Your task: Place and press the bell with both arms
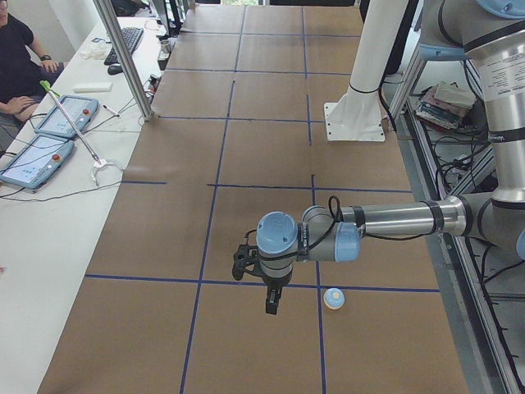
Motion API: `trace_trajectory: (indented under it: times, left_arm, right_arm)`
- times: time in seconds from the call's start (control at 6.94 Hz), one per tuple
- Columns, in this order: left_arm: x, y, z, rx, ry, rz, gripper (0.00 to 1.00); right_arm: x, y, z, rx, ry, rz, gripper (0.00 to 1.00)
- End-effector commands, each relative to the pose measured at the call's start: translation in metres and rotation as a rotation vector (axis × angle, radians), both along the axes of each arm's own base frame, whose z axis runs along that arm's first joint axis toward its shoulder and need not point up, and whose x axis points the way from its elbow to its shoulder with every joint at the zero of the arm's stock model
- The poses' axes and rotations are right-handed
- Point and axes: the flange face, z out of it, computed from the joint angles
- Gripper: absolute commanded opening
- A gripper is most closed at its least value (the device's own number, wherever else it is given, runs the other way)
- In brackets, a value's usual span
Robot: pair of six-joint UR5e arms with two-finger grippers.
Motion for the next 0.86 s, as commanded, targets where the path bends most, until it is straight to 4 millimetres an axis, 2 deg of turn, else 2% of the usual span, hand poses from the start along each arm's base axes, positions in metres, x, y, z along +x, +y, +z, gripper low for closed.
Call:
trace_trajectory:
  times: [0.0,0.14,0.29,0.43,0.58,0.72]
  left_arm:
    - [0.000,0.000,0.000,0.004,-0.001,0.002,1.00]
    - [0.000,0.001,0.002,-0.002,-0.005,0.002,1.00]
    - [0.000,-0.009,-0.003,0.017,-0.014,0.002,1.00]
    - [-0.001,-0.041,-0.035,0.099,-0.020,-0.001,1.00]
    - [-0.001,-0.067,-0.057,0.153,-0.010,-0.004,1.00]
    - [-0.001,-0.061,-0.062,0.178,-0.005,-0.005,1.00]
  right_arm:
    - [-0.001,0.000,0.000,0.003,0.000,-0.003,1.00]
    - [0.000,0.000,-0.001,0.004,0.000,-0.001,1.00]
    - [-0.001,-0.001,-0.002,0.006,0.000,-0.002,1.00]
    - [0.000,0.000,-0.002,0.007,0.001,-0.001,1.00]
    - [-0.001,-0.001,-0.002,0.007,0.001,-0.003,1.00]
    - [0.000,-0.001,-0.003,0.010,0.001,-0.001,1.00]
